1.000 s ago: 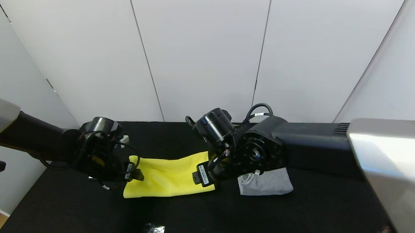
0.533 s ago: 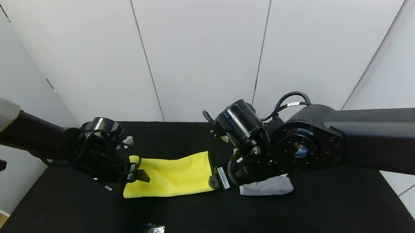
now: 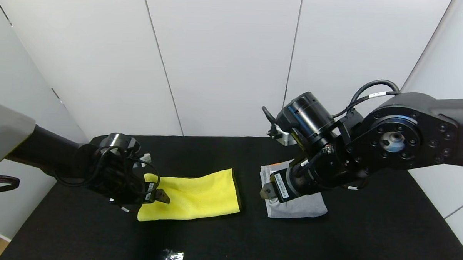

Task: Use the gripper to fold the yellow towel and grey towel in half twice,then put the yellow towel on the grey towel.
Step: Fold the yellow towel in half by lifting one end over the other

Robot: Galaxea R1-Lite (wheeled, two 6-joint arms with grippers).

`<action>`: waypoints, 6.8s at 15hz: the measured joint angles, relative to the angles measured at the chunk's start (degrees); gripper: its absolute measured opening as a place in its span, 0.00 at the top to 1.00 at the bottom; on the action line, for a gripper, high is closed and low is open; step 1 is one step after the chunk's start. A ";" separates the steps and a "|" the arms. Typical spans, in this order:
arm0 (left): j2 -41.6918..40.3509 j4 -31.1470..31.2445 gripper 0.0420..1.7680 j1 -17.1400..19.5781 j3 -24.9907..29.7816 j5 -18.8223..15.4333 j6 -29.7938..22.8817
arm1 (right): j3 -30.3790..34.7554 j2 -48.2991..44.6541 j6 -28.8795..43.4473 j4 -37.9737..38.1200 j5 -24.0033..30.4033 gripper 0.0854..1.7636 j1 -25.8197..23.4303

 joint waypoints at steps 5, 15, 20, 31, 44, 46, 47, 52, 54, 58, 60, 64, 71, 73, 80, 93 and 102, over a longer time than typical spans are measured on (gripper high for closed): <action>0.15 0.10 0.03 1.62 0.00 0.09 0.13 | 2.29 -3.17 -5.18 -0.73 5.72 0.03 -5.22; 0.48 0.21 0.03 2.22 0.50 -0.29 0.38 | 8.09 -7.94 -9.73 -6.18 13.12 0.03 -11.89; 0.85 0.21 0.03 2.15 0.61 -2.57 0.30 | 8.98 -8.34 -9.67 -6.73 13.31 0.03 -11.82; 2.01 -0.02 0.97 1.84 0.22 -2.46 0.40 | 9.37 -8.66 -9.67 -6.62 15.31 0.03 -11.86; -0.33 1.15 0.95 2.36 -0.02 3.07 5.92 | 9.68 -8.92 -9.69 -6.67 15.36 0.03 -11.82; -1.23 2.66 0.95 3.35 -0.05 4.90 9.24 | 9.79 -9.03 -9.67 -6.68 15.37 0.03 -11.82; -1.65 3.33 0.95 4.16 -0.05 5.95 11.42 | 9.84 -9.07 -9.69 -6.67 15.40 0.03 -11.82; -3.56 3.96 0.95 9.83 -0.09 11.65 19.70 | 9.97 -9.47 -9.67 -6.67 15.40 0.03 -11.80; -4.38 3.99 0.95 10.87 0.11 12.86 20.32 | 10.00 -9.64 -9.67 -6.64 15.37 0.03 -11.80; -6.84 5.28 0.95 9.69 -0.05 12.86 20.32 | 10.12 -9.80 -9.67 -6.68 15.37 0.03 -11.82; -8.35 6.64 0.95 7.68 -0.63 12.75 20.27 | 10.19 -9.80 -9.69 -6.68 15.37 0.03 -11.78; -11.63 8.40 0.95 1.19 -1.13 12.47 19.42 | 10.23 -9.80 -9.69 -6.67 15.37 0.03 -11.75; -13.12 13.74 0.95 -9.98 -3.91 11.96 12.17 | 10.45 -9.80 -9.67 -6.67 15.40 0.03 -11.45; -12.35 13.71 0.95 -12.48 -3.94 12.06 10.39 | 10.53 -9.80 -9.67 -6.67 15.40 0.03 -11.30; -6.91 13.24 0.95 -15.76 -4.55 12.03 4.28 | 10.67 -9.91 -9.64 -6.67 15.42 0.03 -11.19; -7.03 12.03 0.29 -17.01 -6.86 4.96 -3.58 | 11.08 -9.62 -9.67 -6.70 15.34 0.03 -10.86; -8.85 12.42 0.11 -15.35 -6.67 1.80 -5.97 | 11.39 -9.28 -9.67 -6.75 15.14 0.03 -10.59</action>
